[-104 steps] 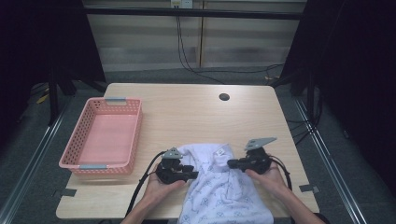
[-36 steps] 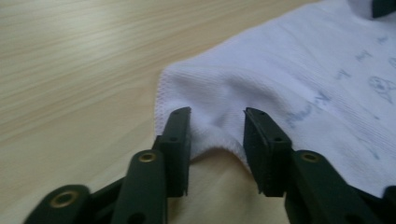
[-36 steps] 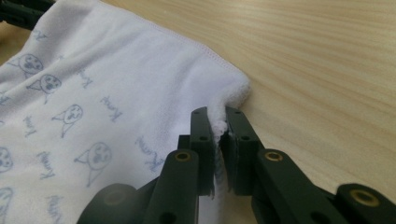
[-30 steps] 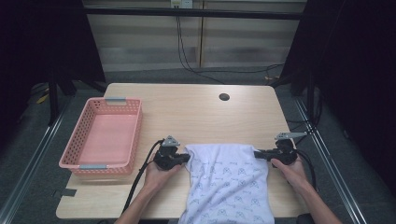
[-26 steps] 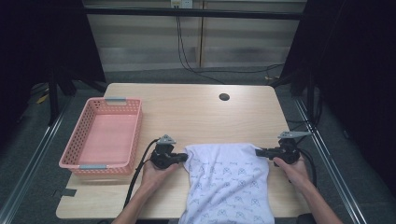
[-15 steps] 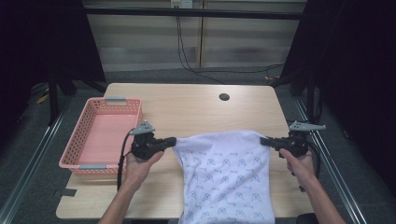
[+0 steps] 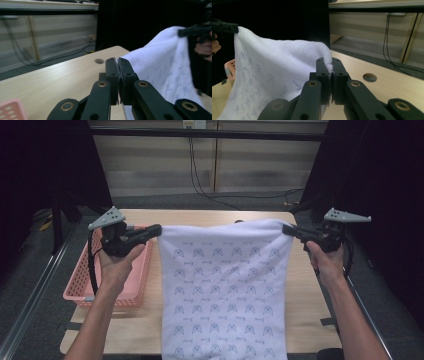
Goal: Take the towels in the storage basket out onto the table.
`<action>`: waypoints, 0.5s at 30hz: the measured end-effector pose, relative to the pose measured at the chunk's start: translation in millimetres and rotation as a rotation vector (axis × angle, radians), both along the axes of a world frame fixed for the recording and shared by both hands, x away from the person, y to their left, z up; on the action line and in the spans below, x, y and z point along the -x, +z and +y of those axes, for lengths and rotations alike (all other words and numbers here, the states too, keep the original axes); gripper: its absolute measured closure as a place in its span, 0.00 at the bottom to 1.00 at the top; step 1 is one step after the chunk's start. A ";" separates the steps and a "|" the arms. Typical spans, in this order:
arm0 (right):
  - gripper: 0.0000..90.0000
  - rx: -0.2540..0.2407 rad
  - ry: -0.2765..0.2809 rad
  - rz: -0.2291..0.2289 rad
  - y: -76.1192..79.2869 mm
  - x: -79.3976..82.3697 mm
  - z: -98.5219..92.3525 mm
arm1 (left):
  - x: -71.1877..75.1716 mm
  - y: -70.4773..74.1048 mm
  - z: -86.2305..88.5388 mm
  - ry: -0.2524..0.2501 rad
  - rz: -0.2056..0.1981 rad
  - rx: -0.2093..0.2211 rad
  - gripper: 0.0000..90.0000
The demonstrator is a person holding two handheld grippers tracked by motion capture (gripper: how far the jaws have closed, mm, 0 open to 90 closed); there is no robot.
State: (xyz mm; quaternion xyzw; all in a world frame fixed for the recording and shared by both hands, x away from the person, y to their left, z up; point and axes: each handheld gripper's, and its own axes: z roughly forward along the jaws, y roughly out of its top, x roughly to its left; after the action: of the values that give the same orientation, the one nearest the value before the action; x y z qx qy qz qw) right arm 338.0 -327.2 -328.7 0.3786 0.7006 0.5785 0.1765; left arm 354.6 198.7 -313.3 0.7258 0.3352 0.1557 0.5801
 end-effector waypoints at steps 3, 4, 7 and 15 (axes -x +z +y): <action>0.96 0.006 -0.024 0.006 2.4 -20.7 0.5 | -19.5 -11.1 -4.4 0.009 0.025 0.007 0.97; 0.96 0.018 -0.041 0.022 -1.3 -29.4 1.2 | -26.8 -17.4 -8.7 0.026 0.047 -0.012 0.96; 0.93 0.099 -0.089 0.076 -21.0 -55.0 2.3 | -48.4 -36.1 -19.2 0.078 0.103 -0.045 0.79; 0.62 0.159 -0.174 0.205 -72.9 -57.1 -15.1 | -37.5 -66.1 -49.0 -0.045 0.179 -0.089 0.63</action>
State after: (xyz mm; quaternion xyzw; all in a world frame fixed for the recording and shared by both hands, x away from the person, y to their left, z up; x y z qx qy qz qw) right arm 395.2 -342.3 -401.6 0.4796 0.7233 0.4619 0.1828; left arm 392.2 149.7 -379.5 0.7691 0.3621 0.0922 0.5185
